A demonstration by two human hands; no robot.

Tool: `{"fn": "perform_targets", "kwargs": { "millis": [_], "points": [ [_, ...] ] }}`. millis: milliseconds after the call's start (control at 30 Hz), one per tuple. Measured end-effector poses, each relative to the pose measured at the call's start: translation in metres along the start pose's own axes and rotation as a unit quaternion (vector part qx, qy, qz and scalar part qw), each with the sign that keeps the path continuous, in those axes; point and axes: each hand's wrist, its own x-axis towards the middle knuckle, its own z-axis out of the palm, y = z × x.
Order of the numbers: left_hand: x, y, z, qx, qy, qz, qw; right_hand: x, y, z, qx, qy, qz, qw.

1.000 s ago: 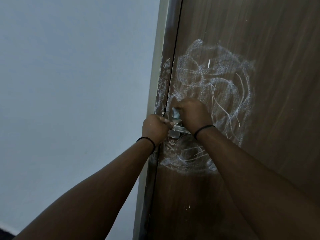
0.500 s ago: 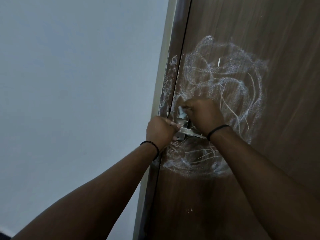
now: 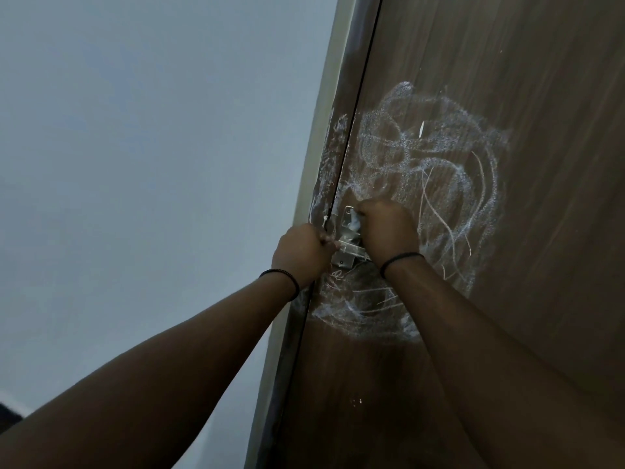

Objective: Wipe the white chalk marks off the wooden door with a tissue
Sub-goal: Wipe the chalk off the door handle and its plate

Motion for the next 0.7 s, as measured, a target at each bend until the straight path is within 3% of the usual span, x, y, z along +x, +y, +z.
{"fn": "perform_targets", "kwargs": {
  "millis": [133,200,333,700],
  "points": [
    [-0.007,0.011,-0.003,-0.001,0.031,-0.003,1.0,-0.013,0.007,-0.007,0.192,0.053,0.135,0.971],
    [-0.003,0.022,-0.003,-0.005,0.05,0.02,0.999,-0.009,0.009,-0.009,0.236,0.086,0.172,0.953],
    [0.011,0.038,0.0,0.021,0.048,0.076,0.996,0.0,0.013,-0.008,0.181,0.09,0.163,0.966],
    [0.031,0.024,0.016,-0.033,0.108,0.065,0.991,-0.007,0.016,0.009,0.131,0.052,0.046,0.989]
  ]
}}
